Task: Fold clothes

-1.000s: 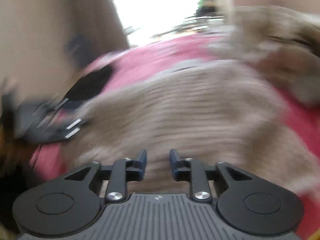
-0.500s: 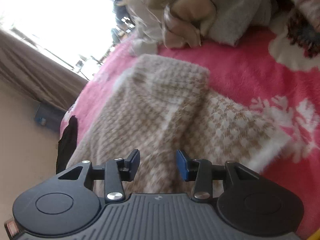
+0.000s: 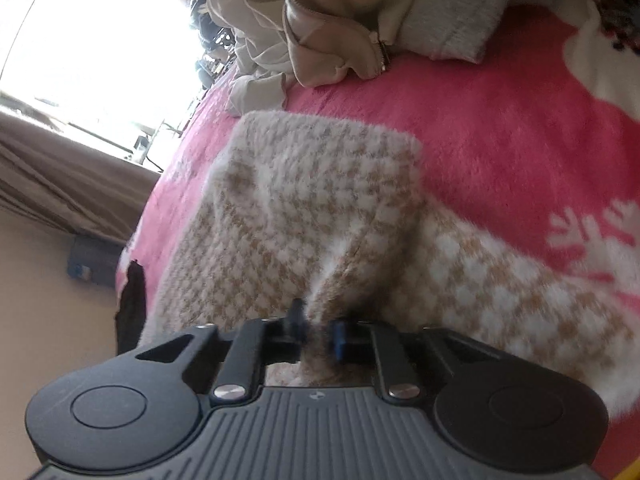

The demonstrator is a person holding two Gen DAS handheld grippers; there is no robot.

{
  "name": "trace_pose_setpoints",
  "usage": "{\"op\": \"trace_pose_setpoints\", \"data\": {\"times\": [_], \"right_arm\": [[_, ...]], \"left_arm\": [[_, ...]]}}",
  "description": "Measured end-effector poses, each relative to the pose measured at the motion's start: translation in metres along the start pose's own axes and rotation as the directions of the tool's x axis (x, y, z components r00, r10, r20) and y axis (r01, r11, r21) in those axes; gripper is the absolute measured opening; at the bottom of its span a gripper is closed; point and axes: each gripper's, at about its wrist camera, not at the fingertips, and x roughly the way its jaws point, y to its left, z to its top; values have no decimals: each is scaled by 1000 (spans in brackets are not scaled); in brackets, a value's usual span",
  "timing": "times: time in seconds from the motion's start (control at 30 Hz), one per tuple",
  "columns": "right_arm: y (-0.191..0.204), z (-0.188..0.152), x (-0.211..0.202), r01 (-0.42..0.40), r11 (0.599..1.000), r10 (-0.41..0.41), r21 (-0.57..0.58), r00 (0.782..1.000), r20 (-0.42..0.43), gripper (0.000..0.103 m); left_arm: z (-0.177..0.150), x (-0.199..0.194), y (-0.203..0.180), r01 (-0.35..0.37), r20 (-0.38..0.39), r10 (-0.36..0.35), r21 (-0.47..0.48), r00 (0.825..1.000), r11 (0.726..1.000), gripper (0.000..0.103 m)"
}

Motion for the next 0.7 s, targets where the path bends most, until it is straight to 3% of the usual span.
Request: {"op": "trace_pose_setpoints", "data": {"times": [0.53,0.7], "right_arm": [[12,19,14,9,999,-8,-53,1000,21,11],[10,18,24,1,997,2,-82,999,38,11]], "left_arm": [[0,3,4,14,11,-14,-20,1000,1000,51],[2,4,3,10,19,-10,24,1000,1000,52]]}}
